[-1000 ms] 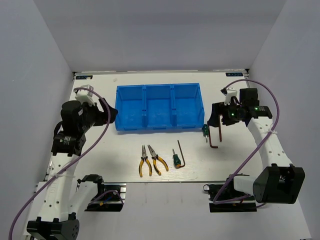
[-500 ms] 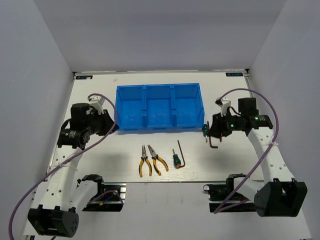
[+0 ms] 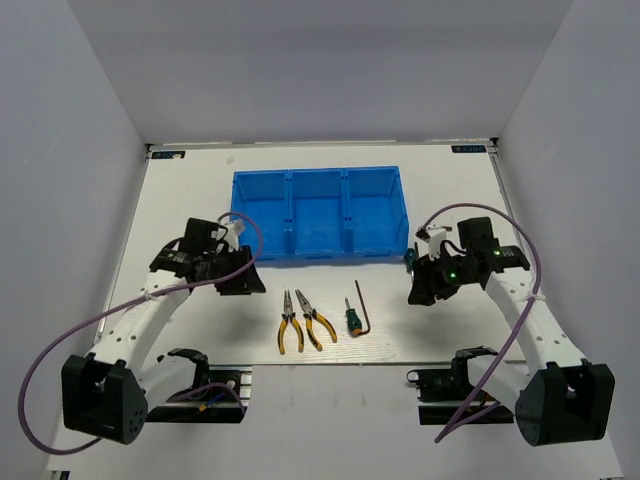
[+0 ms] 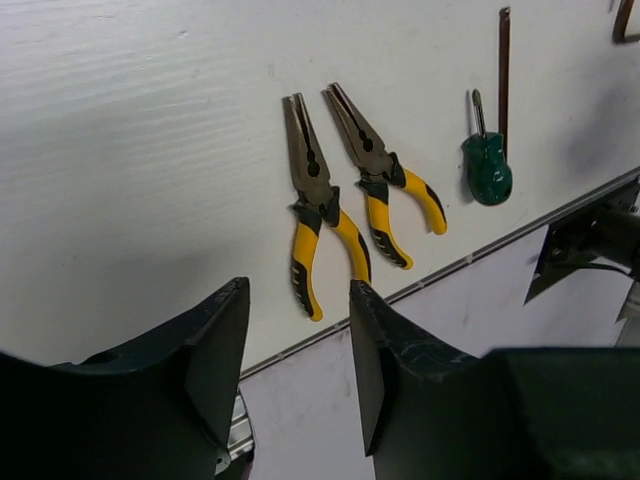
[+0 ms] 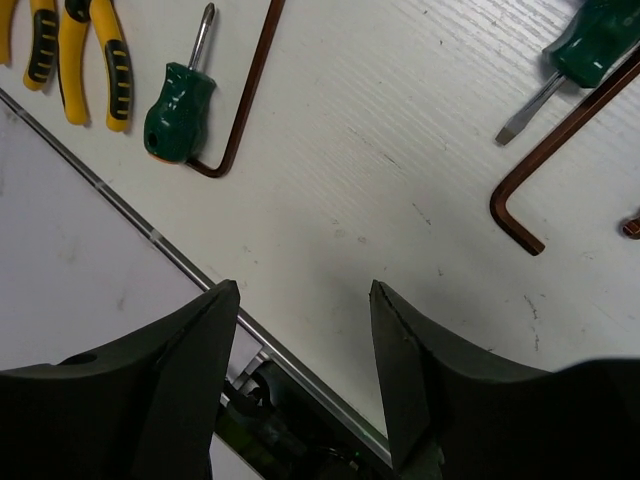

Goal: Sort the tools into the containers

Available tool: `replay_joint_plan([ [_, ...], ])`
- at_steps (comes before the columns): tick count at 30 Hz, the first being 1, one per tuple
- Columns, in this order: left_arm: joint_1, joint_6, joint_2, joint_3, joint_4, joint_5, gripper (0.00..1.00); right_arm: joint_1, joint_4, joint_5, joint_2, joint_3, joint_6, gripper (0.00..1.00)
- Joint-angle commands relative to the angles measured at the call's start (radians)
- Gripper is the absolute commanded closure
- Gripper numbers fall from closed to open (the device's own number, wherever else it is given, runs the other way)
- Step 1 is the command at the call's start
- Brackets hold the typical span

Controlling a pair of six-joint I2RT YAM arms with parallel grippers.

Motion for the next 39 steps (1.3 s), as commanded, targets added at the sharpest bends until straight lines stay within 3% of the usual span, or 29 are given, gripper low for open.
replay_joint_plan([
  [1,-0.077,-0.025,0.055,0.005,0.067,-0.004,0.45,0.024,0.041,0.02,0.019,0.006,0.005,0.39],
  [8,-0.318,-0.035,0.144,0.041,-0.006,-0.206,0.45,0.049,0.062,0.06,0.057,0.031,0.013,0.36],
  [17,-0.6,-0.2,0.34,0.068,0.041,-0.397,0.45,0.052,0.082,0.079,0.085,0.034,0.047,0.34],
  [23,-0.662,-0.275,0.406,0.071,0.021,-0.523,0.48,0.047,0.075,0.094,0.085,0.051,0.048,0.34],
  [36,-0.723,-0.341,0.46,-0.036,0.176,-0.6,0.62,0.044,0.075,0.089,0.111,0.071,0.05,0.34],
  [38,-0.735,-0.35,0.469,-0.062,0.185,-0.609,0.66,0.044,0.075,0.086,0.108,0.072,0.051,0.34],
  [39,-0.735,-0.36,0.469,-0.062,0.185,-0.621,0.74,0.043,0.075,0.085,0.109,0.071,0.053,0.34],
])
